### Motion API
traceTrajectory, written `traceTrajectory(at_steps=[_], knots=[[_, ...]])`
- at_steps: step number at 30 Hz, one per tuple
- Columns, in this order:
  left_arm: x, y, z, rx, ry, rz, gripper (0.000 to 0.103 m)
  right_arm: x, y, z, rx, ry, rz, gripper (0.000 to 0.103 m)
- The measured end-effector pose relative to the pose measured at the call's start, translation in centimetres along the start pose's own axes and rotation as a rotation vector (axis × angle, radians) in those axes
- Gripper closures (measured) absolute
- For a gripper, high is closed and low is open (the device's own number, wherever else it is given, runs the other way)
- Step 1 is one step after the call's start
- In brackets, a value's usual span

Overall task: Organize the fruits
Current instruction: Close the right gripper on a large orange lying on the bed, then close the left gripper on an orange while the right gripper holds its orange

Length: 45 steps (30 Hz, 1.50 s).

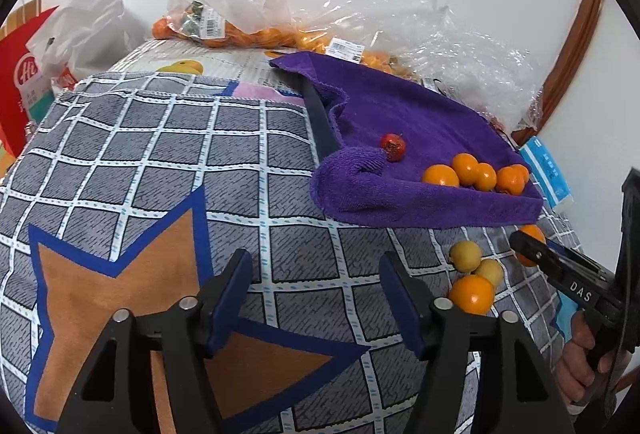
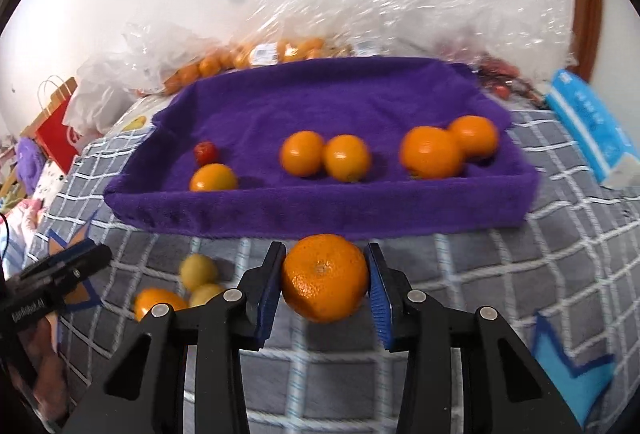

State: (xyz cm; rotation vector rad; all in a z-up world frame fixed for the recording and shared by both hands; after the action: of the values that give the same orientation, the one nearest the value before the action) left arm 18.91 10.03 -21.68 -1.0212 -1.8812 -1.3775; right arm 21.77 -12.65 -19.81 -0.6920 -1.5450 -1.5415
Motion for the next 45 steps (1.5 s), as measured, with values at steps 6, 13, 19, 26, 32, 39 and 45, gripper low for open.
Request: traceTrajectory(at_steps=[6,13,19,26,32,39,45], knots=[[0.0,0.1,0.0,-0.003,-0.037,0.002,0.032,1.2,-2.0,-2.4,0.004,-0.054,-0.035,0.063],[0.4,-0.6,-0.8,-0.034,-0.019,0.025,0.036,1.5,-3.2,-3.8,-0.004,-0.035,-0.031,0.063],[0.8,-2.7,-5.7,-0.154,-0.085,0.078,0.039,1.5,-3.6,-5.5,-0.037,-0.001,-0.019,0.063],[-0.7,-2.5,-9.7,-0.224,-0.108,0.088,0.039,2.2,-3.8,-6.5,-0.077,0.045,-0.063,0.063],[-2.2,-2.4,-11.0,-0.266,-0.077,0.084,0.050,2.2,-3.9,-5.9,-0.046,0.095,-0.057,0.063],[-2.2,-2.4,-10.8,-0.264,-0.116,0.091,0.065,2.0,-3.9,-5.6,-0.032,0.095,-0.050,0.063],[-0.7,-1.9,-9.0,-0.175,-0.248,0.028,0.065,1.9,-3.9,-5.7,-0.038,0.098,-0.047,0.063]])
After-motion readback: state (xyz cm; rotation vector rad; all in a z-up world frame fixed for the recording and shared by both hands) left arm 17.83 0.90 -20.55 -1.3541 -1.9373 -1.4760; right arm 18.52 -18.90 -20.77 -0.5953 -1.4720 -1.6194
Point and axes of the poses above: each gripper's, at about its wrist camera, not at the fingertips, and x roughly against the way its jaws point, z to its left, y to its top, the point moved 5 cm from there along -x, roughly the way its jaws point, and after that the axes turned 10 degrees about z, right-handed, at the moved point
